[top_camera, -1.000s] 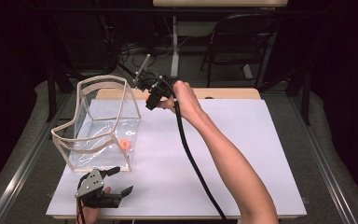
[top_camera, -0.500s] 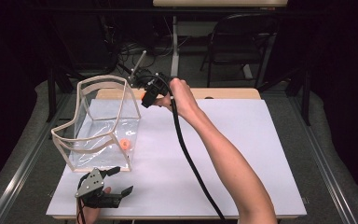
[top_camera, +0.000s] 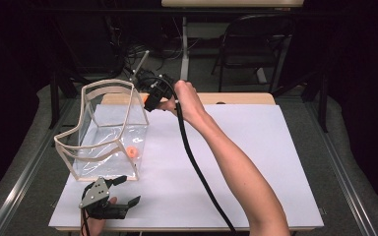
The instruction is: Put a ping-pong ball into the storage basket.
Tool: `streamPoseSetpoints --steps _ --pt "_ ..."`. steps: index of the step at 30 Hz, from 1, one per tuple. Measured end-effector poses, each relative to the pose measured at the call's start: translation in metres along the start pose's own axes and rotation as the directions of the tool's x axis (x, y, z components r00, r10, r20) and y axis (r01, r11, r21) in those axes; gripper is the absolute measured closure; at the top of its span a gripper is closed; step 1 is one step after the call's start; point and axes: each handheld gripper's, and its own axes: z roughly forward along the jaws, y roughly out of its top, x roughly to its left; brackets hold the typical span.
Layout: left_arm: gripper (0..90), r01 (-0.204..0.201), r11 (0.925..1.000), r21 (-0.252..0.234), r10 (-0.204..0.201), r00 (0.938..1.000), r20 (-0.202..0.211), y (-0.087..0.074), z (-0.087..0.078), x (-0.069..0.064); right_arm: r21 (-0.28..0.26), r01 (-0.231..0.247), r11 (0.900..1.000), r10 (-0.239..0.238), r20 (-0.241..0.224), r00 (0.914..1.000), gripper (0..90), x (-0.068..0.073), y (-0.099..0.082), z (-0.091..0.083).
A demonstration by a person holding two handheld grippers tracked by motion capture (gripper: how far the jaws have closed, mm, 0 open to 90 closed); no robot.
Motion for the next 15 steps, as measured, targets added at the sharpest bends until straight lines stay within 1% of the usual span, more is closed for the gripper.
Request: streamPoseSetpoints --steps 15 --pt "16.0 0.004 1.0000 -0.001 -0.004 1.0000 0.002 -0.0002 -0.0001 0.0000 -0.019 0.012 0.9997 -0.012 -0.003 0.9999 50.4 0.0060 0.0093 -0.0024"
